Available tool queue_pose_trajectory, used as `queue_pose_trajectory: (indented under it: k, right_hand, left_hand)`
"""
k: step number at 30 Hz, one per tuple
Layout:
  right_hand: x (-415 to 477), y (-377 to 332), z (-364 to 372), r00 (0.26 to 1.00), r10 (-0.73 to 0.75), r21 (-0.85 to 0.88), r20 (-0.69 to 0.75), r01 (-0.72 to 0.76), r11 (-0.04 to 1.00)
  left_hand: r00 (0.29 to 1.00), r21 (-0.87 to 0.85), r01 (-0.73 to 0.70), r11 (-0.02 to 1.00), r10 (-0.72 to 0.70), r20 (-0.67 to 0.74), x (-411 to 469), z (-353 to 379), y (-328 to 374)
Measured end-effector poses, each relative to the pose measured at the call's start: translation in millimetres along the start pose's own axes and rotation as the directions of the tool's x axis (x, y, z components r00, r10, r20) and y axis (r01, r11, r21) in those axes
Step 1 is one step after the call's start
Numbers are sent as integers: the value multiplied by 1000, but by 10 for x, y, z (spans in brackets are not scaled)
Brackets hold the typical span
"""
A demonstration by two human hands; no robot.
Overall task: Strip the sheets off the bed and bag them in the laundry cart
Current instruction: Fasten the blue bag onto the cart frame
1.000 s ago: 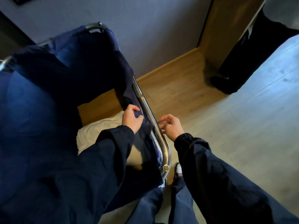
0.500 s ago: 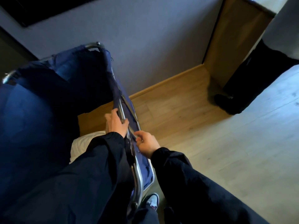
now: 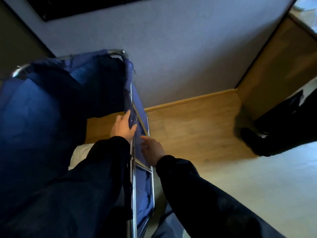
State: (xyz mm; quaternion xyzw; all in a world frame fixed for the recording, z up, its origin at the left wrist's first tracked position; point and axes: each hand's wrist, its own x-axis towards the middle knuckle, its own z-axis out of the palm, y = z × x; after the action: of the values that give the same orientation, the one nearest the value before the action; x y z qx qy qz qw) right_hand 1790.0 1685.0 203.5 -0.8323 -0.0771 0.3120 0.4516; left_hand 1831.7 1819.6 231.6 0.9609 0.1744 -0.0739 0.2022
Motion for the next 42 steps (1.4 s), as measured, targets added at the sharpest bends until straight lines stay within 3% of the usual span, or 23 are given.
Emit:
queue_pose_trajectory:
  k: [3, 7, 11, 18, 24, 28, 32, 35, 42]
  right_hand:
    - [345, -96, -177, 999, -29, -17, 28, 30, 999]
    - [707, -145, -286, 999, 1, -2, 41, -1, 1000]
    - [1056, -52, -283, 997, 53, 85, 56, -58, 995]
    - [1308, -90, -319, 996, 43, 359, -80, -12, 933]
    - [1214, -330, -522, 981, -143, 262, -129, 172, 950]
    - [1186, -485, -597, 973, -206, 275, -105, 227, 934]
    - [1321, -509, -778, 984, -178, 206, -30, 180, 962]
    - [1477, -559, -1001, 989, -148, 111, 25, 144, 983]
    - [1951, -648, -1295, 996, -76, 94, 47, 71, 993]
  left_hand:
    - [997, 52, -50, 997, 53, -50, 184, -19, 54]
    - [995, 196, -43, 980, 23, 102, 360, -21, 149]
    - [996, 211, -39, 977, 22, 86, 502, -38, 147]
    - [997, -132, -58, 990, 51, -52, 526, 73, 8]
    - [940, -356, 224, 907, -298, -169, 531, -52, 195]
    - [866, -421, 301, 855, -430, -255, 557, -130, 245]
    - [831, -476, 421, 772, -538, -139, 704, -159, 152]
    - [837, -491, 437, 754, -540, -83, 838, -201, 223]
    - [915, -301, 335, 893, -384, -121, 1292, -207, 512]
